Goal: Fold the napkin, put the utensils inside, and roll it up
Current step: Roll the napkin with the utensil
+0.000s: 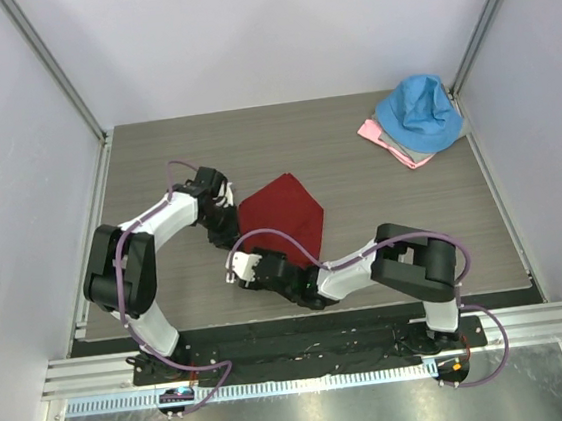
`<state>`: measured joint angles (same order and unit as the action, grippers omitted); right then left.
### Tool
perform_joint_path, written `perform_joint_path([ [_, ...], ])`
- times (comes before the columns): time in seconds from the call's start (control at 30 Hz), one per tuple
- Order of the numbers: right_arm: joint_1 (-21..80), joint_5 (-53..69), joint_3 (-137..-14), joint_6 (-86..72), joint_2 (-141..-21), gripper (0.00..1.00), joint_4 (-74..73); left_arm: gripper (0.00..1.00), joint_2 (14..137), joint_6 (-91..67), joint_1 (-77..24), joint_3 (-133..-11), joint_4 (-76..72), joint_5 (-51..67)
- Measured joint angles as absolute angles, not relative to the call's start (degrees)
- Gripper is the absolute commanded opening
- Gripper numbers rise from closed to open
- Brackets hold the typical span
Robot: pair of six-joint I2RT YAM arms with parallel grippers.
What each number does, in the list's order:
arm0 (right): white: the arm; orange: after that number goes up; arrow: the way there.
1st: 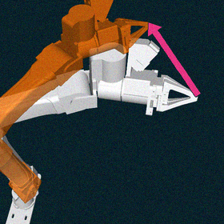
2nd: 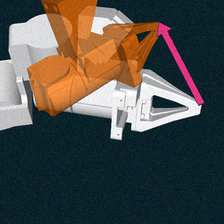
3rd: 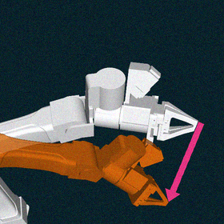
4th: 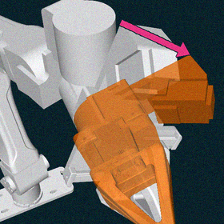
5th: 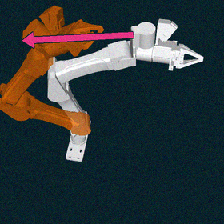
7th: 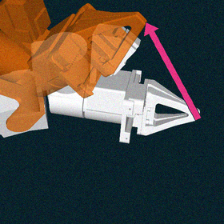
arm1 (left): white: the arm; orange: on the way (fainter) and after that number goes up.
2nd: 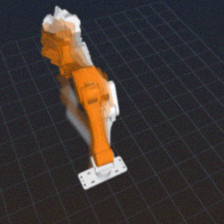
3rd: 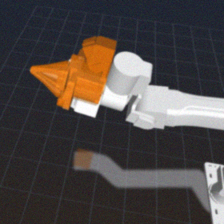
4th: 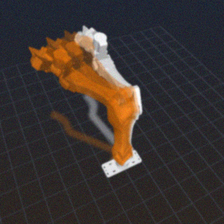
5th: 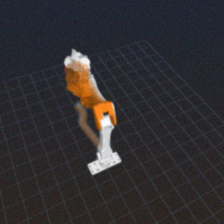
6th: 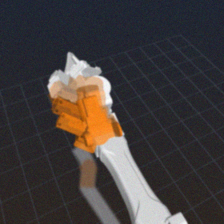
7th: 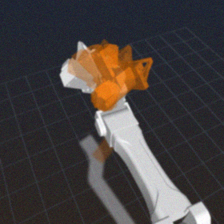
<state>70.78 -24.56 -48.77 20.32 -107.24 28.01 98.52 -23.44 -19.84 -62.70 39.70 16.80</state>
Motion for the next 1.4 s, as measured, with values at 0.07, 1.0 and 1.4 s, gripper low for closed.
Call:
perform_joint_path([
  [0.07,70.8,-25.4,-49.4,21.1,-108.6,0.56,28.8,0.0,98.5,-23.3,-19.7,-62.7,39.7,17.1],
  [1.0,61.7,-6.1,-63.8,17.9,-110.8,0.01,7.2,0.77,89.8,-28.5,-11.3,-58.2,31.3,14.3],
  [1.4,50.4,24.6,-72.2,8.5,-113.8,0.01,-6.4,0.83,77.5,-37.3,-8.5,-41.1,16.2,10.6],
])
